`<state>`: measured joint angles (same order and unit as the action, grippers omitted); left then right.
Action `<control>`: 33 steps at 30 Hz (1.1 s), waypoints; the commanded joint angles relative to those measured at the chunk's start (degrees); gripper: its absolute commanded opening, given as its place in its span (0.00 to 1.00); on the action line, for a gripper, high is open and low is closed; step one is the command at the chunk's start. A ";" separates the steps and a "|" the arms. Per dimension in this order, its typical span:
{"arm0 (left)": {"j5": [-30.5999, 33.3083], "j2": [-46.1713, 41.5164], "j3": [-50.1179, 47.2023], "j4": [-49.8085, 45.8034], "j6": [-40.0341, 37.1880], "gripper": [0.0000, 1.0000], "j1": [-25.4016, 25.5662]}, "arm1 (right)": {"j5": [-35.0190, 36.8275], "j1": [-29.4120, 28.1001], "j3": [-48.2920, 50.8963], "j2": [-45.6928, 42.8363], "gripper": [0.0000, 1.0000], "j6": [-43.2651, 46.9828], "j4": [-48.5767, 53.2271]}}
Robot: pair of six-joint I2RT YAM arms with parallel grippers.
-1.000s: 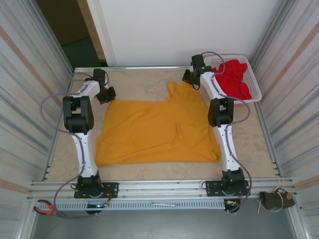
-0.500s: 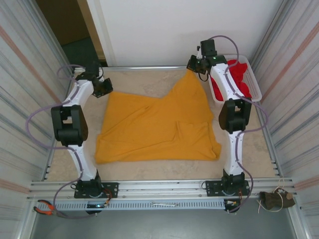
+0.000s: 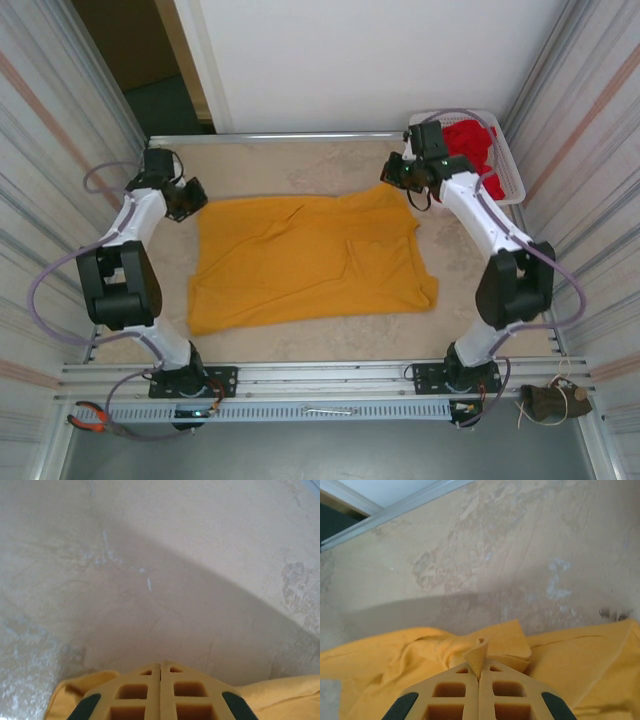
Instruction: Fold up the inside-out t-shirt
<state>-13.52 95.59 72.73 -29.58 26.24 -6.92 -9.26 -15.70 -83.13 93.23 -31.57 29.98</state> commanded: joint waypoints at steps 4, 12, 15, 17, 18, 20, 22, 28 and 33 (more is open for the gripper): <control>-1.97 -6.63 -7.17 1.80 4.34 0.00 -1.46 | 5.31 -1.85 11.92 -12.87 0.00 -3.24 -2.71; -4.55 -12.72 -16.64 3.84 9.77 0.00 -5.17 | 9.47 -4.12 22.59 -22.00 0.00 -6.02 -2.64; -5.61 -15.03 -19.98 4.63 11.28 0.00 -7.23 | 10.80 -5.24 25.17 -24.95 0.00 -7.00 -2.37; -6.00 -15.65 -20.93 4.41 11.05 0.00 -7.67 | 12.03 -6.32 26.59 -26.27 0.00 -7.39 -2.02; -6.03 -15.83 -21.46 4.19 10.74 0.00 -7.67 | 12.56 -6.84 27.43 -26.92 0.00 -7.64 -1.86; -6.23 -15.74 -22.64 4.60 10.80 0.00 -7.66 | 13.51 -7.95 29.08 -27.53 0.00 -8.57 -1.84; -6.68 -15.32 -24.29 5.53 11.24 0.00 -7.66 | 14.61 -9.25 31.74 -27.92 0.00 -9.60 -2.61; -5.89 -16.35 -29.73 6.55 12.39 0.29 -7.93 | 20.67 -13.86 38.97 -28.61 0.17 -13.65 -0.90; -4.06 -21.84 -28.96 5.56 11.97 0.57 -8.37 | 22.61 -12.92 40.50 -34.53 0.46 -14.65 1.47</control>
<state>-18.83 78.24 42.50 -24.36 38.15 -14.85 10.37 -30.22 -41.82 62.08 -44.60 30.35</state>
